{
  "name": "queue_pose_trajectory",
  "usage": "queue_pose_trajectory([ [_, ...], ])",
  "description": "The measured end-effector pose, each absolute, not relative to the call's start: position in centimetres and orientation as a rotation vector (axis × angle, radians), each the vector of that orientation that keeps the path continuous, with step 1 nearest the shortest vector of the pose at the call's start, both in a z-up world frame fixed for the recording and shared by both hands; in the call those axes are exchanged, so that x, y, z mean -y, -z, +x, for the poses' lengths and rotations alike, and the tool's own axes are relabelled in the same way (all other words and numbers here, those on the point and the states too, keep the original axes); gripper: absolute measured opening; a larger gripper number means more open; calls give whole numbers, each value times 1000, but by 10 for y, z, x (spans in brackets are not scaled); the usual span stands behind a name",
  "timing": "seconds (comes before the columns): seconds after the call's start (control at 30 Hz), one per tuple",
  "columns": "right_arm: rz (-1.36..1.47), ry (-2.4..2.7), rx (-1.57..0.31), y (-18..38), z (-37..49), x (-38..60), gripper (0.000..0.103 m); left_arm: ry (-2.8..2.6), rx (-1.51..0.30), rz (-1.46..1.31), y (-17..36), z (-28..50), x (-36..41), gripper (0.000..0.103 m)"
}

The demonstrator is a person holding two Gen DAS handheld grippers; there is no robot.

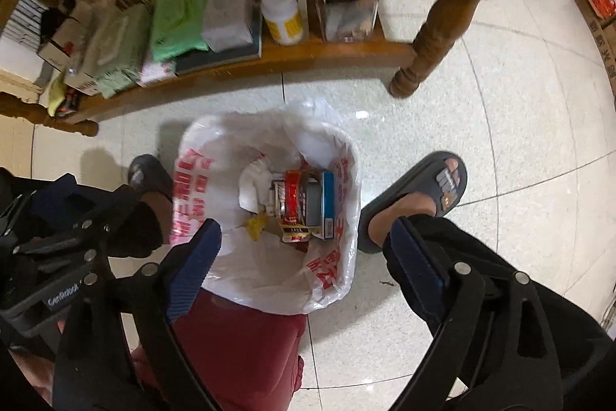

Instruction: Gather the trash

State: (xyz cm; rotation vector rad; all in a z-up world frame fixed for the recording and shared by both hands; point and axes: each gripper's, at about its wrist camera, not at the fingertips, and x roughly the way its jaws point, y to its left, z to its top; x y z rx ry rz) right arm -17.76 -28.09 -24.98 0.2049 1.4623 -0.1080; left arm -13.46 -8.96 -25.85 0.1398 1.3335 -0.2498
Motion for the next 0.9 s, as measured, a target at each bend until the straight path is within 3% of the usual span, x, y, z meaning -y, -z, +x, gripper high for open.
queue_pose_trajectory([
  [0.17,195,80,-1383,200,-173,278,93,256,-1258,94,216,-130,75,95],
  [0.6,111,14,-1145,61,-131,245,94,249,-962,50,76,-94,55,95],
  [0.9,116,-8,-1045,15,-99,234,94,207,-860,41,27,-70,40,95],
])
